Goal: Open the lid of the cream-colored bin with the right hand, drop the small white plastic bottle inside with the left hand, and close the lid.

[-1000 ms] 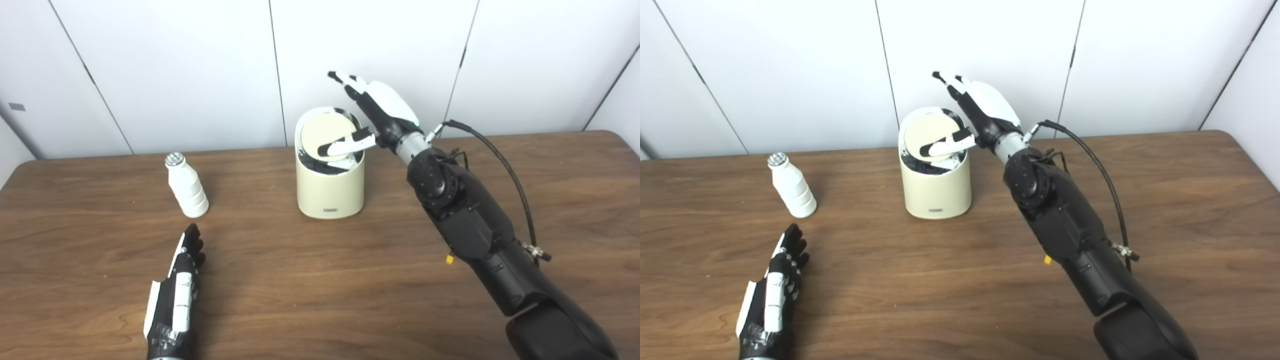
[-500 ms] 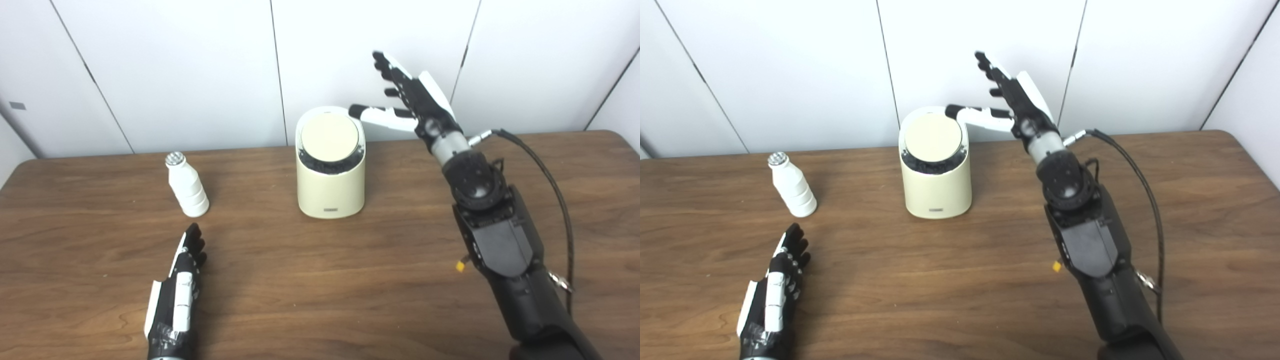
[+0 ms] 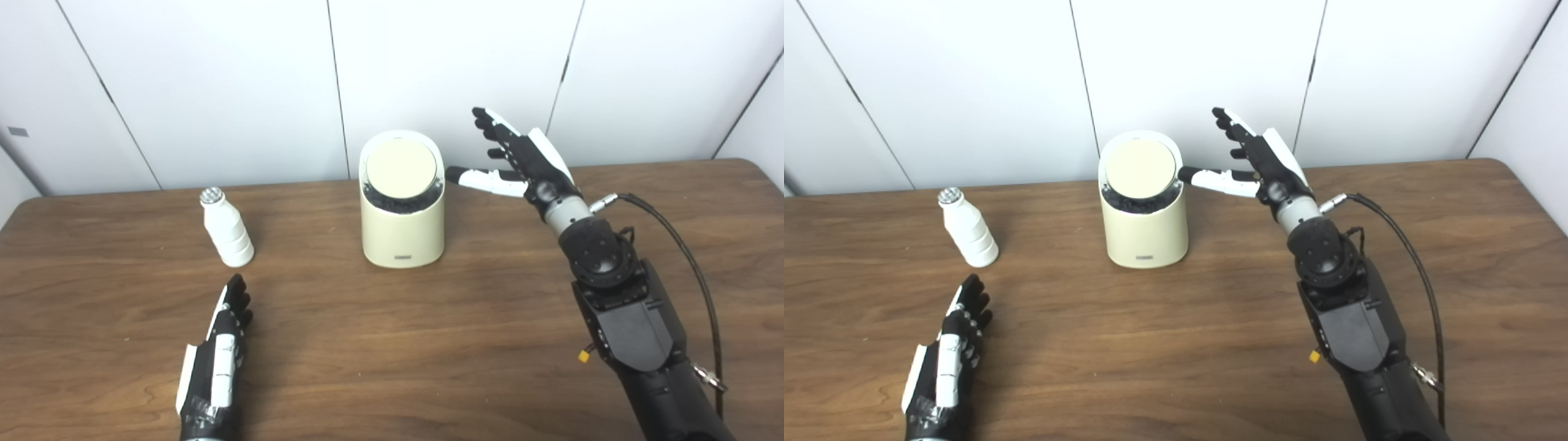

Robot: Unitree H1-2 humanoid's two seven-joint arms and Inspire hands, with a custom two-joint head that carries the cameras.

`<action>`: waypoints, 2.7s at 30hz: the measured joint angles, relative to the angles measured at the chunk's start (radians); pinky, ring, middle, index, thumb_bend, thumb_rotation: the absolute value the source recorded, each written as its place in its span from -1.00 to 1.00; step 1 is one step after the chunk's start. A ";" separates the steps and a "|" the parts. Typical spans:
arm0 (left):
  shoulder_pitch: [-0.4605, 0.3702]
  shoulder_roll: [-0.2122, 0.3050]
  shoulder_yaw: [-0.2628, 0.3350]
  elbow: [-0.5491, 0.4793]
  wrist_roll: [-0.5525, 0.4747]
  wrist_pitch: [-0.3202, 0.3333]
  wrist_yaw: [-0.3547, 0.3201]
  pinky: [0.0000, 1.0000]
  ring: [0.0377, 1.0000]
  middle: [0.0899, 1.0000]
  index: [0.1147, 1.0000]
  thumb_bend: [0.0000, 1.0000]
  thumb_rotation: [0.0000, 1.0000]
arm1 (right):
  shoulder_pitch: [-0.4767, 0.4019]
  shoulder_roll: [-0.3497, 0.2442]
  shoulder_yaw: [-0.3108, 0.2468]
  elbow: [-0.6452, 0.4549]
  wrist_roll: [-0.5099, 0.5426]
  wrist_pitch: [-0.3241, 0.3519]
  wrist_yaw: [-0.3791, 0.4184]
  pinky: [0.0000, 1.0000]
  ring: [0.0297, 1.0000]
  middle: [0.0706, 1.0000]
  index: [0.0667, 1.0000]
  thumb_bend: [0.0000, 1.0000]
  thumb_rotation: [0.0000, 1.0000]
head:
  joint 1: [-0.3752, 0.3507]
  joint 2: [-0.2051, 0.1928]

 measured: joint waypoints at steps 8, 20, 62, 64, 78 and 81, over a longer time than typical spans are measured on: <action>0.000 -0.001 -0.002 0.000 0.004 0.000 0.003 1.00 1.00 1.00 1.00 0.26 0.94 | -0.063 0.010 0.020 0.035 -0.014 -0.006 -0.006 0.81 0.90 0.88 0.89 0.84 -0.08 | 0.006 -0.009; 0.000 -0.004 -0.006 0.001 0.019 0.000 0.006 1.00 1.00 1.00 1.00 0.27 0.93 | -0.148 0.021 0.123 0.206 -0.139 -0.117 -0.050 0.79 0.85 0.84 0.88 0.89 -0.12 | 0.011 -0.011; -0.001 -0.009 -0.010 0.000 0.034 0.000 0.010 1.00 1.00 1.00 1.00 0.33 0.90 | -0.237 -0.006 0.242 0.328 -0.305 -0.287 -0.127 1.00 0.99 0.87 0.87 1.00 -0.60 | 0.017 0.003; -0.001 -0.009 -0.011 0.001 0.033 0.000 0.009 1.00 1.00 1.00 1.00 0.32 0.91 | -0.233 -0.004 0.233 0.333 -0.293 -0.293 -0.129 0.99 0.96 0.86 0.87 0.98 -0.56 | 0.017 0.003; 0.001 -0.009 -0.011 -0.001 0.033 0.001 0.008 1.00 1.00 1.00 1.00 0.30 0.91 | -0.171 0.085 -0.058 0.201 0.045 -0.119 -0.059 0.68 0.87 0.84 0.83 0.82 -0.06 | 0.012 0.005; 0.000 -0.009 -0.011 -0.001 0.033 0.002 0.008 1.00 1.00 1.00 1.00 0.29 0.93 | -0.164 0.102 -0.096 0.146 0.111 -0.075 -0.045 0.72 0.90 0.87 0.85 0.75 -0.10 | 0.011 0.005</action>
